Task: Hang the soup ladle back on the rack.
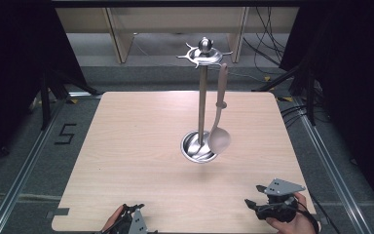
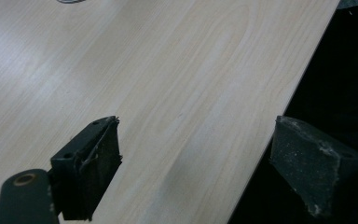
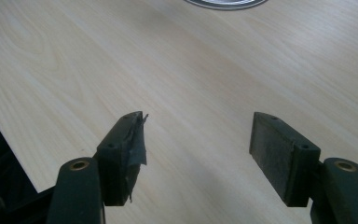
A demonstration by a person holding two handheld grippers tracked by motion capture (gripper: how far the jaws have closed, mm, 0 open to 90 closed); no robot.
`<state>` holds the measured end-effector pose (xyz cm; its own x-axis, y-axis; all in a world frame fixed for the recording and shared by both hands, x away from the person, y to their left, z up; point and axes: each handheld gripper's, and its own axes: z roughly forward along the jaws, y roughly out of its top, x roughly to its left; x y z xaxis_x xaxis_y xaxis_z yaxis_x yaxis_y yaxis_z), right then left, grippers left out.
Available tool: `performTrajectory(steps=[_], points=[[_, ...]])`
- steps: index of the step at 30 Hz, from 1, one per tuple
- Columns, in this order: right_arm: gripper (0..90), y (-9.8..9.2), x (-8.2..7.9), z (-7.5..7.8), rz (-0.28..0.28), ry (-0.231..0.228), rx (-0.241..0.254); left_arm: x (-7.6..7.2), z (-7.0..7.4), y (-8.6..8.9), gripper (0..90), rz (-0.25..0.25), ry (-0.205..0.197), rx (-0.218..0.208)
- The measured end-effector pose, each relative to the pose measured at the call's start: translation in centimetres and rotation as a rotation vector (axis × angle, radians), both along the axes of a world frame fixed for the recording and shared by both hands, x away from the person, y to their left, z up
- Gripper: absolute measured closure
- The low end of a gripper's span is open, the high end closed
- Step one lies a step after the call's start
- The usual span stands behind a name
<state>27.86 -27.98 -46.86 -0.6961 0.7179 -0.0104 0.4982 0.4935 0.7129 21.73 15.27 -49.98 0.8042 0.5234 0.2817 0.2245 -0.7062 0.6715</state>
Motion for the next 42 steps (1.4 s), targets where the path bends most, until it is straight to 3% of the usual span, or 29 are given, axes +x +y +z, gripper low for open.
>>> performTrajectory(steps=[4,9,17,22,25,33,34,39,42], points=[[34.7,-0.2,-0.4,-0.3,0.012,-0.015,-0.003,0.1,0.0,0.1,14.8,0.004,-0.002,0.018],[30.0,-0.3,-1.1,-0.6,0.001,0.001,0.024,0.1,0.0,0.0,14.9,0.005,-0.005,0.022],[24.3,-0.2,-2.3,-1.4,0.011,-0.012,0.012,0.1,0.0,0.1,14.8,0.007,-0.004,0.021],[22.9,-0.1,-3.4,-1.9,-0.013,0.023,0.004,0.1,0.0,0.1,14.8,0.006,-0.004,0.022],[21.1,-0.2,-3.6,-2.1,-0.004,0.012,-0.006,0.1,0.0,0.1,14.9,0.006,-0.005,0.025],[19.1,-0.6,-3.4,-2.4,-0.016,-0.003,-0.023,0.1,-0.1,0.1,14.9,0.008,-0.006,0.025],[19.6,-0.7,-3.5,-2.5,-0.041,0.016,-0.021,0.1,0.0,0.1,14.9,0.006,-0.004,0.023],[19.8,-0.8,-3.2,-2.8,-0.027,0.008,-0.034,0.2,0.0,0.2,14.9,0.008,-0.005,0.022],[19.8,-1.0,-3.2,-2.9,-0.041,0.029,-0.027,0.2,0.0,0.1,14.8,0.005,-0.001,0.022]])
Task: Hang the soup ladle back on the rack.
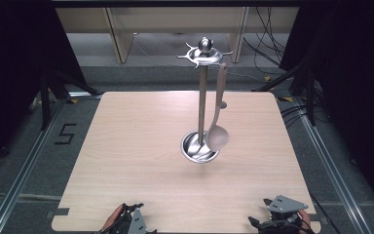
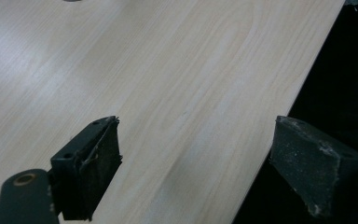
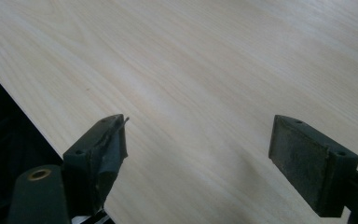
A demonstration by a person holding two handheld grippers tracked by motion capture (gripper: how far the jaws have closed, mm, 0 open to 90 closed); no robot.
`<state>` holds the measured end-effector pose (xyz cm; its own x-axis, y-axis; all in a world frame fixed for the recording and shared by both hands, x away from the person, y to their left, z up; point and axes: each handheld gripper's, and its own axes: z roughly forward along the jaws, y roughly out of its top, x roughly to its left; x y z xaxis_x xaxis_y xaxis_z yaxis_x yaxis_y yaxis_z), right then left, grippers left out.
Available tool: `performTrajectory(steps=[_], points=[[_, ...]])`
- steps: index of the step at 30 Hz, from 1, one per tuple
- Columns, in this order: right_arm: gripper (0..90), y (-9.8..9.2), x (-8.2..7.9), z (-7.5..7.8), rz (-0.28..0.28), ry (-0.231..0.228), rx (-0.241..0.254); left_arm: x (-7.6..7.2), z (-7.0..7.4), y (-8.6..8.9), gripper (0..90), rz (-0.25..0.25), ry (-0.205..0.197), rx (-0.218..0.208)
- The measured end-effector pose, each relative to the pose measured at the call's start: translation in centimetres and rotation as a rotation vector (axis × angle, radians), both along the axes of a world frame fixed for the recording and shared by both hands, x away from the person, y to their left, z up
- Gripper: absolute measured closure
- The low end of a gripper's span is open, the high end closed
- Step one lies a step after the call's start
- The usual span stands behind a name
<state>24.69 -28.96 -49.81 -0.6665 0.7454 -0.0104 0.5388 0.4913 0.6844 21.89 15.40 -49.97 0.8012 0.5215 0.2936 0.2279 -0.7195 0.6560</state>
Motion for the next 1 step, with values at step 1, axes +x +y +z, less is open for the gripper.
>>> performTrajectory(steps=[1], points=[[19.8,0.0,0.0,0.0,0.0,0.0,0.0,0.0,0.0,0.0,14.9,0.0,0.0,0.0]])
